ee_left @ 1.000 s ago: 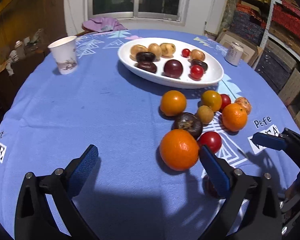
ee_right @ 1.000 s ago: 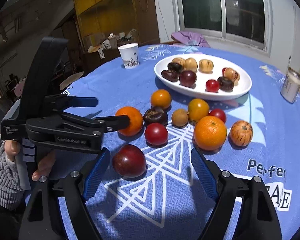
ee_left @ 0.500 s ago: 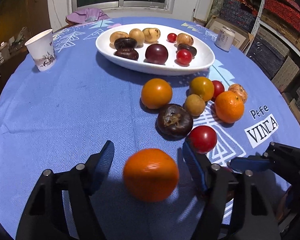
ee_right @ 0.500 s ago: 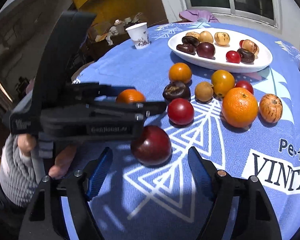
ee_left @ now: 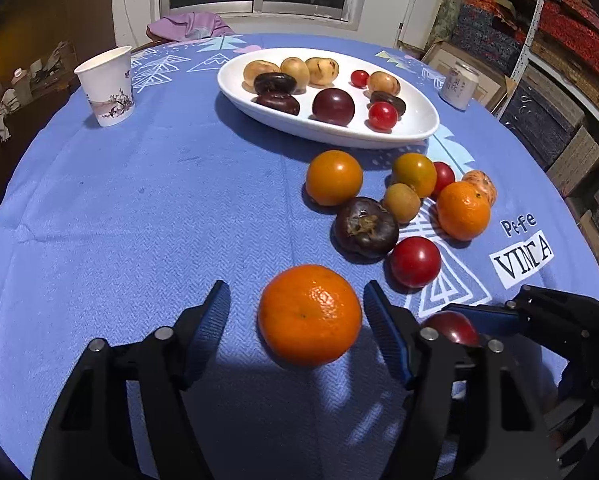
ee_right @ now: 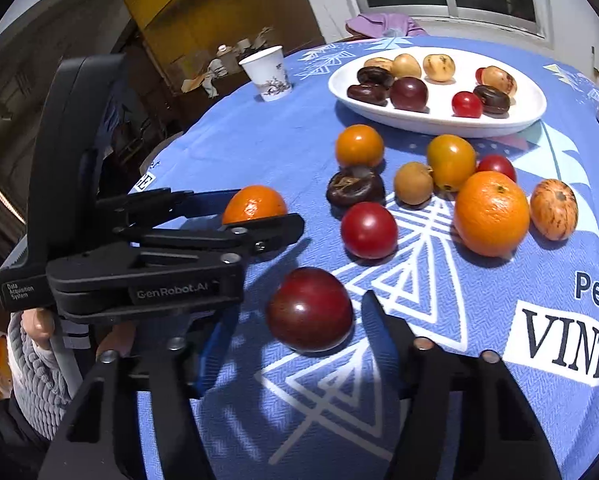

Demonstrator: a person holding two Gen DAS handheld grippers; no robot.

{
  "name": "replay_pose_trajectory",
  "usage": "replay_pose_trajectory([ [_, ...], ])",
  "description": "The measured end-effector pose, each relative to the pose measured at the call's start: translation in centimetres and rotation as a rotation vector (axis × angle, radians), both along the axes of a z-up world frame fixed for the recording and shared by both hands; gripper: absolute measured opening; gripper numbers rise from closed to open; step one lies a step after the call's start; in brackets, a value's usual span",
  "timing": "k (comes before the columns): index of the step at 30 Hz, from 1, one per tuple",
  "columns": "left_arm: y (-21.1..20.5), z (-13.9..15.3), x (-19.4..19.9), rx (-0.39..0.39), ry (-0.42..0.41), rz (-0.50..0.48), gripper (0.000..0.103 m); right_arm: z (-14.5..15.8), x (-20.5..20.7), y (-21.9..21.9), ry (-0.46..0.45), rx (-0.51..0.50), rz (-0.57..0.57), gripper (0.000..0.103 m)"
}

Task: Organize fruits
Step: 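Grasp an orange with the left gripper while the right grasps a dark red plum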

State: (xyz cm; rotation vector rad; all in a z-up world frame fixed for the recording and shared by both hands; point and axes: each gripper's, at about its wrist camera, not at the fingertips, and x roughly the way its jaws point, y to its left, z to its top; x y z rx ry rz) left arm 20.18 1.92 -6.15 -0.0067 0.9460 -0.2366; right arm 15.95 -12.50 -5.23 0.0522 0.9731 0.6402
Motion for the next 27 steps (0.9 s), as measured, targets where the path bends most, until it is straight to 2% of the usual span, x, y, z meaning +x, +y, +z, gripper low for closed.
replay_pose_trajectory([
  [3, -0.2, -0.2, 0.0, 0.015, 0.008, -0.002, 0.059, -0.1, 0.2, -0.1, 0.004, 0.006, -0.005, 0.057],
  [8, -0.1, -0.2, -0.4, 0.022, 0.003, 0.000, 0.059, -0.4, 0.5, -0.3, 0.017, 0.015, -0.014, 0.041],
  [11, 0.2, -0.1, -0.4, 0.004, 0.002, 0.006, 0.057, -0.4, 0.4, -0.5, 0.021, 0.028, -0.015, 0.041],
  [13, 0.4, 0.2, -0.5, -0.022, -0.005, -0.001, 0.045, -0.4, 0.4, -0.6, 0.024, 0.036, -0.012, 0.041],
  [18, 0.7, 0.2, -0.3, -0.036, -0.009, 0.015, 0.045, -0.2, 0.1, -1.2, 0.014, 0.064, -0.023, 0.040],
  [27, 0.1, -0.3, -0.7, -0.009, 0.003, -0.005, 0.047, -0.4, 0.2, -1.6, 0.025, 0.069, -0.036, 0.040],
])
